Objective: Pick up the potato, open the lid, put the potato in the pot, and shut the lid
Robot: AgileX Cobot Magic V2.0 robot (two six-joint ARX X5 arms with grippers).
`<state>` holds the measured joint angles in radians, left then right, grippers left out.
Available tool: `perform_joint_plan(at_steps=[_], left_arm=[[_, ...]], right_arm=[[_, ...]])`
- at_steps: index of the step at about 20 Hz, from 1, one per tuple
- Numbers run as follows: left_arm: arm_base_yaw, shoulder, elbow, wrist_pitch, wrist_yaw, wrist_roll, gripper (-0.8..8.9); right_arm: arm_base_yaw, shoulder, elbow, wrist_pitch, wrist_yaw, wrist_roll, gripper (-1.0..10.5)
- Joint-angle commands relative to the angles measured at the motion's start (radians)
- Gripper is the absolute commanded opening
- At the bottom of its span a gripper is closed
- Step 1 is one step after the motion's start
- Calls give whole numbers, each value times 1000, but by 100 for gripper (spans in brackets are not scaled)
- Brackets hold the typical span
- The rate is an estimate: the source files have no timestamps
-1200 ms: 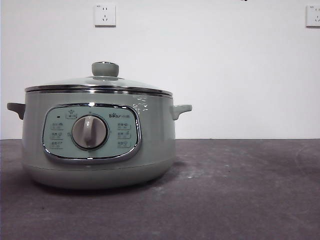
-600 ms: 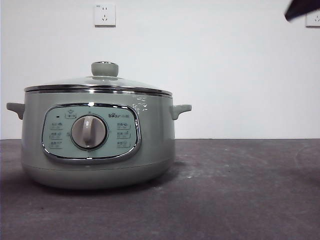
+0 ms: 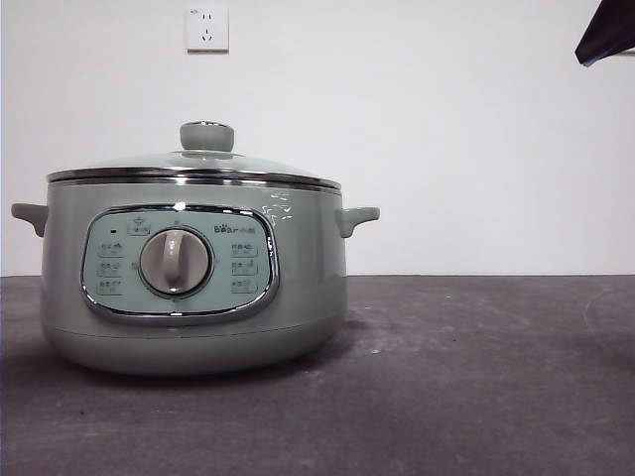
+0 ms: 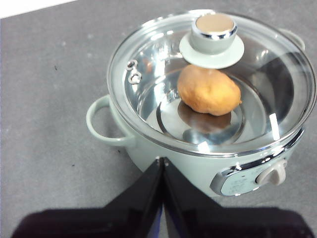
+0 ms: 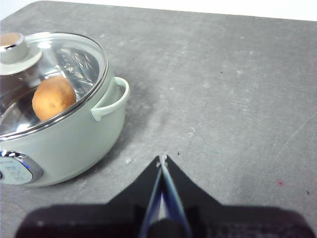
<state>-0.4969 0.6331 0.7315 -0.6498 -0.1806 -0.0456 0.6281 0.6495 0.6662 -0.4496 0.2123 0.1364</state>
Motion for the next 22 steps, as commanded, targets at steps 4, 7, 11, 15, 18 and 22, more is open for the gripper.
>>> perform_joint_plan(at_steps=[4,7,11,15,18,22], left_arm=[[77,-108,-26,39,-8,79,-3],[218,-253,-150,205,126,76,-3],[344,-424,-406,397,201,76,-3],[404,-552,-611,467,211,76,-3],[422,-623,-696,465,211,75,-3],[433,-631,-726,457,208,76,-3]], right_arm=[[0,-3,-7,-5,3,12,1],[0,-3,-7,-5,3,12,1],[0,-3,-7,-5,3,12,1],[0,-3,-7,-5,3,12,1],[0,-3,-7,-5,3,12,1],[0,-3,-7,-5,3,12,1]])
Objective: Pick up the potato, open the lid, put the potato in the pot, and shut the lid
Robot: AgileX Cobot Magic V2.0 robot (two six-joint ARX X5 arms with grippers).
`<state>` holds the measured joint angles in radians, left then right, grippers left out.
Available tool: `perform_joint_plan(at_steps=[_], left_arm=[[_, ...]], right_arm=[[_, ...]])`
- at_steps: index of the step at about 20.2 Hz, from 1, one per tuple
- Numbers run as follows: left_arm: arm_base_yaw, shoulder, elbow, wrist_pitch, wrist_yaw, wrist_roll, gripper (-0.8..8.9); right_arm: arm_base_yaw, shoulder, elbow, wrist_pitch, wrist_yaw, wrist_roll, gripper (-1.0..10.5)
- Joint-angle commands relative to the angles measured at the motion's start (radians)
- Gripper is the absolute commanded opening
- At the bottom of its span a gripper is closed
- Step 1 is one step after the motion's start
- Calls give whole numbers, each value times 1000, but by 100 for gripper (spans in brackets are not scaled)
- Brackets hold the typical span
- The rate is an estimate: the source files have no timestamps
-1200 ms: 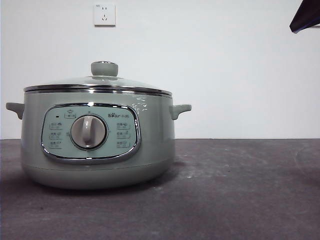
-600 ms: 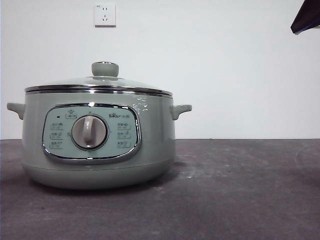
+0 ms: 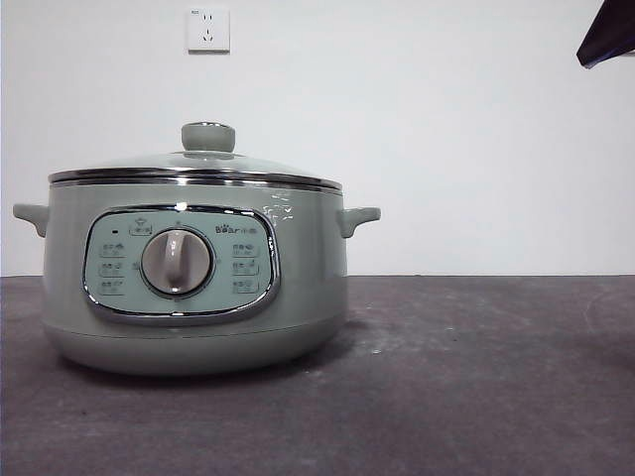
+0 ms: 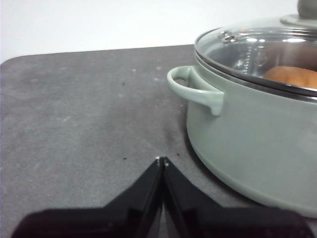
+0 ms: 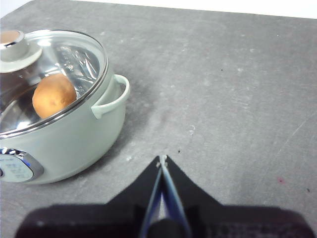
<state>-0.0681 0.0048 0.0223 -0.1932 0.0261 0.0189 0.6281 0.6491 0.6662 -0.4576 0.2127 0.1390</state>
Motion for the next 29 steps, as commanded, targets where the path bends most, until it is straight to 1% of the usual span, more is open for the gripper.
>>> perform_joint_plan(at_steps=[1,20,21,22,23,24,26,27,29], left_arm=[[5,-3,-17,0,0,14,-3],[4,-2,-17,5,1,11,-3],[4,-2,-17,5,1,11,-3],[4,-2,-17,5,2,11,-3],[4,-2,-17,5,1,11,-3],[4,-2,-17,5,1,11,-3],[4,-2,-17,5,2,11,-3],[4,-2,-17,5,1,11,-3],[4,-2,-17,5,2,11,-3]], right_arm=[[0,-2,-7,3,3,10,1],[0,-7,-7,-1,3,8,1],[-9,-29,-7,-9,15,2,1],[-33,-57,-7,-22,32,-11,1],[-68,-86,-7,-34,23,-13,1],[-114,-120,-8,-47,-9,-3,1],[-224,-199,-31,-39,-136,-5,1],[-289,-245,-58,-14,-183,-10,1],[-383,-323,-139,74,-214,-10,1]])
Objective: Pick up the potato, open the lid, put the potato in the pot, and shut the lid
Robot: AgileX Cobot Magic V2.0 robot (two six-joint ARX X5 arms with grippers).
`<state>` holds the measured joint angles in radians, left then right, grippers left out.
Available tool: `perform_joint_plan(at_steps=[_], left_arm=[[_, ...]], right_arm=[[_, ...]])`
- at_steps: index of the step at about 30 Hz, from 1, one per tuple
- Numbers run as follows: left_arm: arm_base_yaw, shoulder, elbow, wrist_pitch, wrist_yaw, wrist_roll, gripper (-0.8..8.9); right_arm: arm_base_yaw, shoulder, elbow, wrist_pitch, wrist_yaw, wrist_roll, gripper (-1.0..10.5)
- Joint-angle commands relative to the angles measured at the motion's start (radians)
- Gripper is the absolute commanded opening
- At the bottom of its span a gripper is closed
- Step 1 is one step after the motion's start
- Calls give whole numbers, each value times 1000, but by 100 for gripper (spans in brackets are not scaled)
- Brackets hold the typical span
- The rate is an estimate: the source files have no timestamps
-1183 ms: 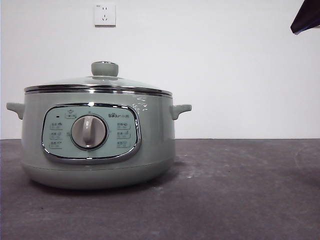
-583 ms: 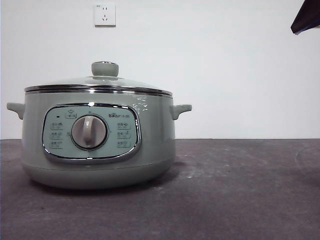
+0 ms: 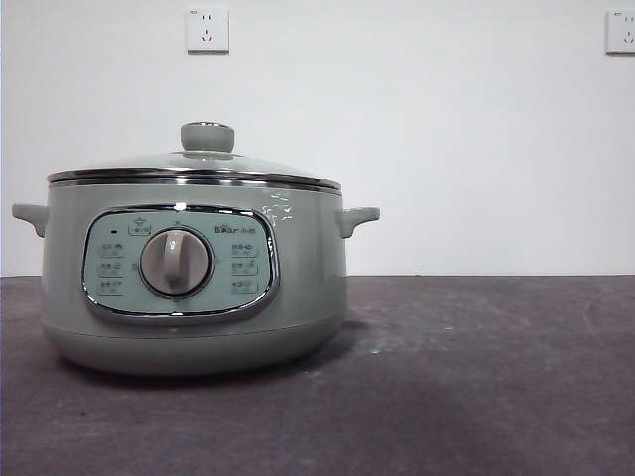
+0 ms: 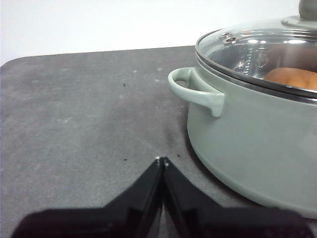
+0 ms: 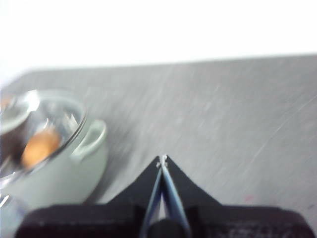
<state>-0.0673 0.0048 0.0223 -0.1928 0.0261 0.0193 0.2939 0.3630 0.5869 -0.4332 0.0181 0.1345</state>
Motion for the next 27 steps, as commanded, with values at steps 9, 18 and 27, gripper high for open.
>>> perform_joint_plan(at_steps=[9,18,27], left_arm=[[3,-2,-17,5,2,10,-3],[3,-2,-17,5,1,10,-3],[3,-2,-17,5,1,10,-3]], right_arm=[[-118,-273,-463,370,-20,-3,1],[-148,-359,-581,339,-39,44,1],[-151,-362,-581,250,-46,32,1]])
